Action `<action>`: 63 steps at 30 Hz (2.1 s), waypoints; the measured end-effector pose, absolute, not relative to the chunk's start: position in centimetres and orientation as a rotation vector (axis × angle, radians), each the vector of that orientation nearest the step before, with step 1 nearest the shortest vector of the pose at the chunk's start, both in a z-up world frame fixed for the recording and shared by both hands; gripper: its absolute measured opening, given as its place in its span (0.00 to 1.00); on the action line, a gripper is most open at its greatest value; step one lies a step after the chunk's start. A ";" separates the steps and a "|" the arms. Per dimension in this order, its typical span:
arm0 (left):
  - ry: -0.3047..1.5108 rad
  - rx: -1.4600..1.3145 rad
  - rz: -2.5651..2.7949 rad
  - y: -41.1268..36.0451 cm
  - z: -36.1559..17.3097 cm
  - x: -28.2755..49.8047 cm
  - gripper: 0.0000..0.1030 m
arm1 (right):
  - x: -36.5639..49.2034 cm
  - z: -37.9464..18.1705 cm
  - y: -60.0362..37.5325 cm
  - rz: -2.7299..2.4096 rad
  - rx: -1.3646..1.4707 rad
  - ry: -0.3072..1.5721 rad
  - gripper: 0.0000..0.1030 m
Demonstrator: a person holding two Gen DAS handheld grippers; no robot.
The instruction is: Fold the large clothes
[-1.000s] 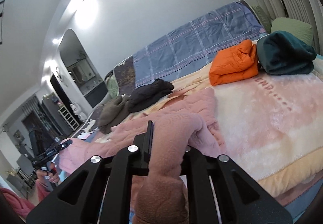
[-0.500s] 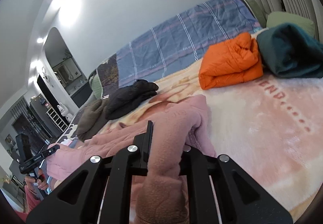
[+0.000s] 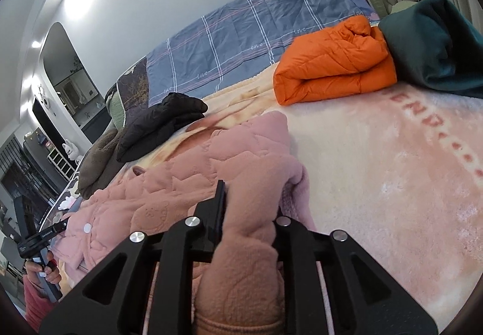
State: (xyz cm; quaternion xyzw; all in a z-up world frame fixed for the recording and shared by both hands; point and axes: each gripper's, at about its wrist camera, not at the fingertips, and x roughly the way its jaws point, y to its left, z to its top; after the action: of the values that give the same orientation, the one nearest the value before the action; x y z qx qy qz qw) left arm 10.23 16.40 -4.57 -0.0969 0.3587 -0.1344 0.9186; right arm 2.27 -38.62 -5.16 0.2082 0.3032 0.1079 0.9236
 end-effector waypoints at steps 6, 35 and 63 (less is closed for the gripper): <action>0.688 -0.193 -0.261 16.6 -2.1 7.2 0.74 | -1.6 -2.6 -37.2 0.188 0.250 0.562 0.60; 0.447 0.636 0.049 5.0 -3.8 2.4 0.91 | -2.9 -4.7 -30.7 0.149 -0.211 0.588 0.69; 0.742 -0.094 -0.254 15.0 -3.0 19.0 0.60 | 9.8 1.3 -39.4 0.169 0.258 0.530 0.77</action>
State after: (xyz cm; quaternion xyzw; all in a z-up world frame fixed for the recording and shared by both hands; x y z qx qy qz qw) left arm 18.97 15.01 -2.99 -0.0458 0.3616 -0.1235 0.9230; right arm 9.76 -39.40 1.26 0.1272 0.2608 0.0832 0.9534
